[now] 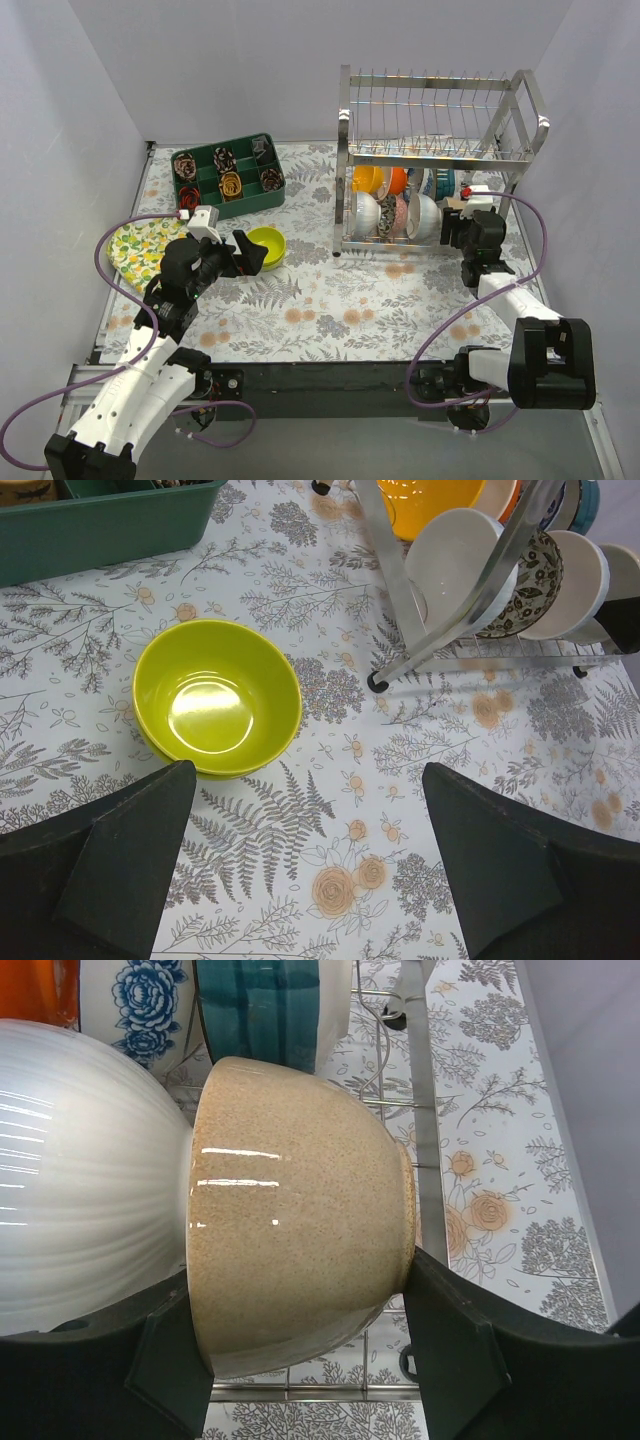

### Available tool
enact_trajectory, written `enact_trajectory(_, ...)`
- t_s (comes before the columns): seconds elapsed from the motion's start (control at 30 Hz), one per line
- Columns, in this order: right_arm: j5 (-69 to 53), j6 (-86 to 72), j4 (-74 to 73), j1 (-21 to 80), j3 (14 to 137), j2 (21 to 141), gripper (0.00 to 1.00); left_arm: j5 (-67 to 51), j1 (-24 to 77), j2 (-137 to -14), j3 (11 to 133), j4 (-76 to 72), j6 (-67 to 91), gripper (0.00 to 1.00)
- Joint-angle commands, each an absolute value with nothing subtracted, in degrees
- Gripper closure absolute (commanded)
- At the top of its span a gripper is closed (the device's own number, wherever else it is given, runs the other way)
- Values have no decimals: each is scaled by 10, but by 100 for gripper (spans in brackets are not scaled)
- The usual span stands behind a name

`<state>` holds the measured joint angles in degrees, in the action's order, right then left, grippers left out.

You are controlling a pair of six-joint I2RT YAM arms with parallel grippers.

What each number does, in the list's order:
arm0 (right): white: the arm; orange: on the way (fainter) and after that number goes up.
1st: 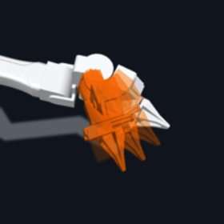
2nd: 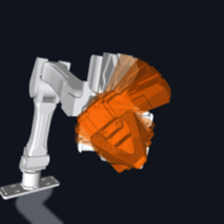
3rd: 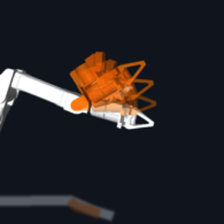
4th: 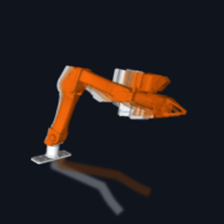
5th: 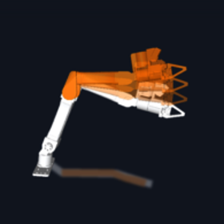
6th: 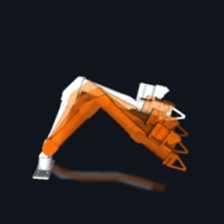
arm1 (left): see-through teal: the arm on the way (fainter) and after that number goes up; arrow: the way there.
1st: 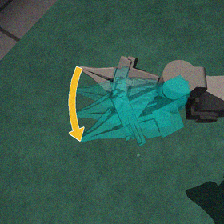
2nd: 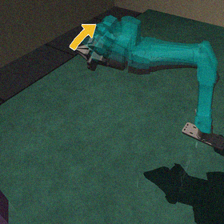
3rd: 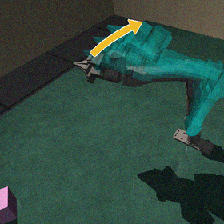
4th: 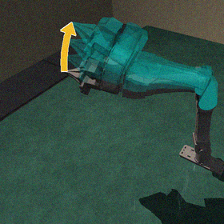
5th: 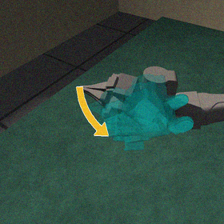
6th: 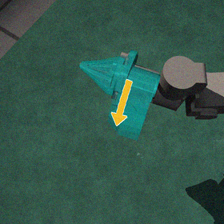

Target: Unload the bowls from the dish rack

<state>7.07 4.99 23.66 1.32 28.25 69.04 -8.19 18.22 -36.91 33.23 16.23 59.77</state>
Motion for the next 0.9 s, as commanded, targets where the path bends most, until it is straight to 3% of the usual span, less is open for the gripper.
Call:
enact_trajectory(0.0,103,64,277,40,287,656,88,-87,180,-365,329,156,587,2)
enact_trajectory(0.03,109,74,277,50,287,655,92,-85,180,-364,329,156,587,2)
enact_trajectory(0.33,286,124,277,116,289,634,98,-83,180,-362,328,157,588,2)
enact_trajectory(0.87,257,41,206,126,287,512,99,-85,180,-366,329,157,588,2)
